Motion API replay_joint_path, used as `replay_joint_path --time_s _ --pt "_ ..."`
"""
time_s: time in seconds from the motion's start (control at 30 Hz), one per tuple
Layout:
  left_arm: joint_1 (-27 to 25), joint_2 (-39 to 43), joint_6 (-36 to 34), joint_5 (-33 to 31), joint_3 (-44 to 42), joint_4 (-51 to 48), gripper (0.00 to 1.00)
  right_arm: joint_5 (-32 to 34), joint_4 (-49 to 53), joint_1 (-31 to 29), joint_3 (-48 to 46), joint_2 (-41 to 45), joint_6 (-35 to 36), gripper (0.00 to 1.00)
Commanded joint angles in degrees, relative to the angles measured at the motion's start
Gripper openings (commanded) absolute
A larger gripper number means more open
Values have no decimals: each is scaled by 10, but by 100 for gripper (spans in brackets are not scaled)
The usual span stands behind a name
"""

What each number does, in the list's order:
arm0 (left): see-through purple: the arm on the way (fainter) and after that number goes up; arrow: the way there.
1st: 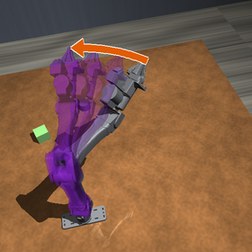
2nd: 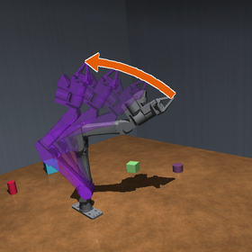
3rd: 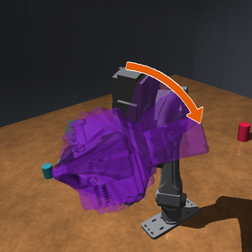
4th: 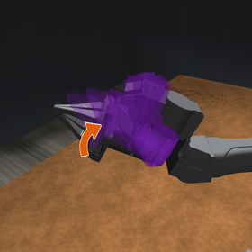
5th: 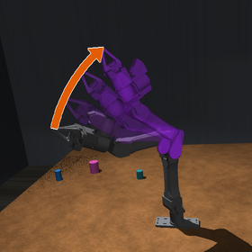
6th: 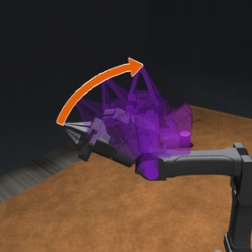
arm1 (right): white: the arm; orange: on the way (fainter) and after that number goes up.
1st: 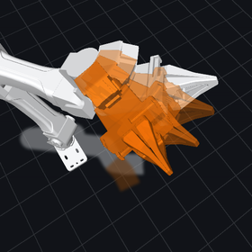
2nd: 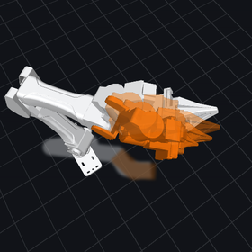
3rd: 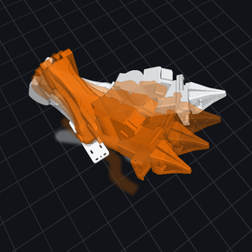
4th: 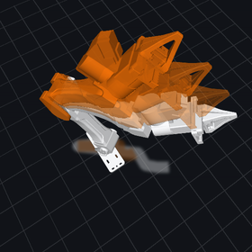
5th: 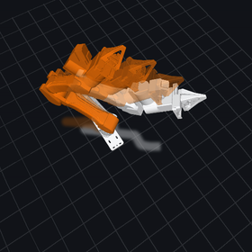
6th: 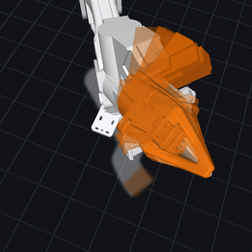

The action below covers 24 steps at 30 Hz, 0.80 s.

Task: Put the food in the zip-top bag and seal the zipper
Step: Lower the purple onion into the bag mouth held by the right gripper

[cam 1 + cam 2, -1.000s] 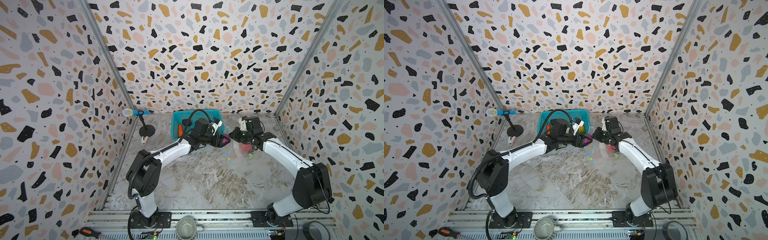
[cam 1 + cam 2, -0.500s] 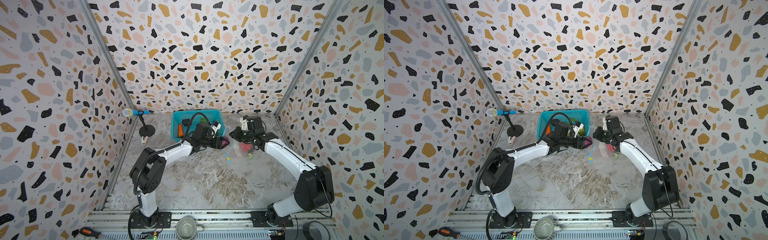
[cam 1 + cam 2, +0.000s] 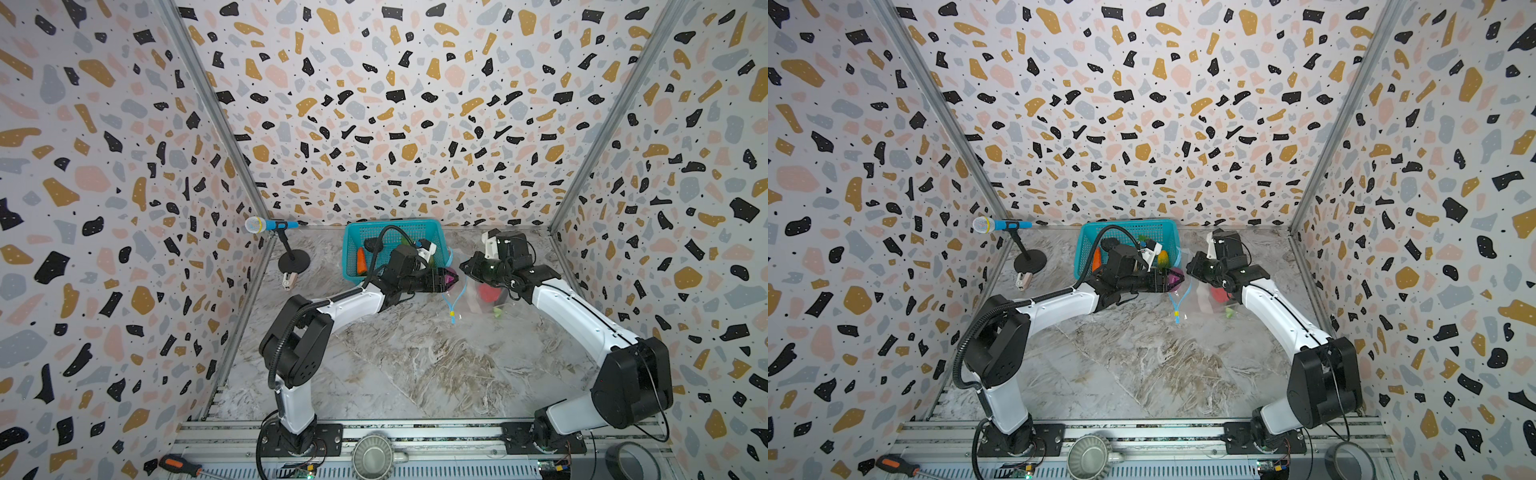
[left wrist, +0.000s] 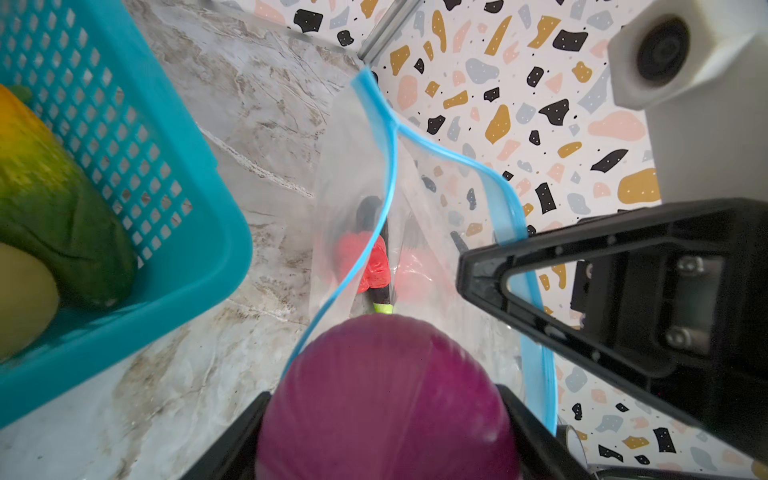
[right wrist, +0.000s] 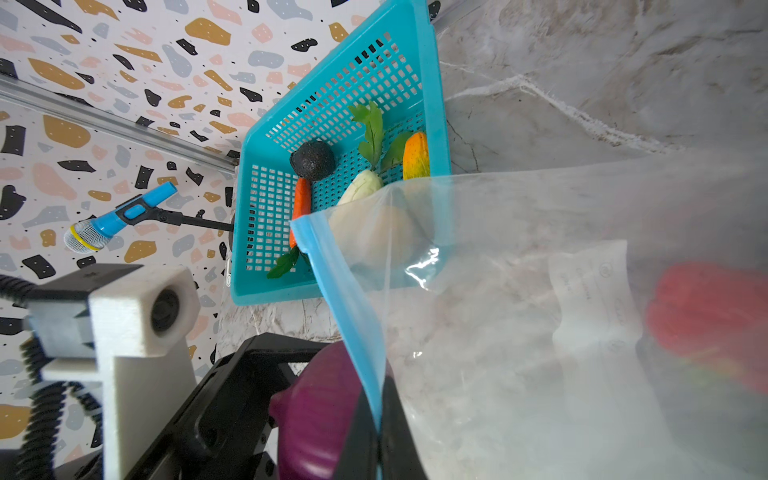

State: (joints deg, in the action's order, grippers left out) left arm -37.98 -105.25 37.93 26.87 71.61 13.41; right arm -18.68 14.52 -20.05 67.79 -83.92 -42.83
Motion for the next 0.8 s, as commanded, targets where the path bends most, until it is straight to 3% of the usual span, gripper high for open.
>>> replay_joint_path --time_s 0.0,0.17,0.4,0.77 --pt "-3 13 17 -21 -10 33 52 -8 -5 0 11 25 -7 0" --pt "-12 18 40 -3 -17 66 52 -12 -10 -2 11 21 -8 0" --pt "-24 44 -5 38 -18 86 52 -17 -16 -1 10 14 -7 0" --pt "-17 45 40 84 -32 164 51 -16 -6 3 22 14 -4 0"
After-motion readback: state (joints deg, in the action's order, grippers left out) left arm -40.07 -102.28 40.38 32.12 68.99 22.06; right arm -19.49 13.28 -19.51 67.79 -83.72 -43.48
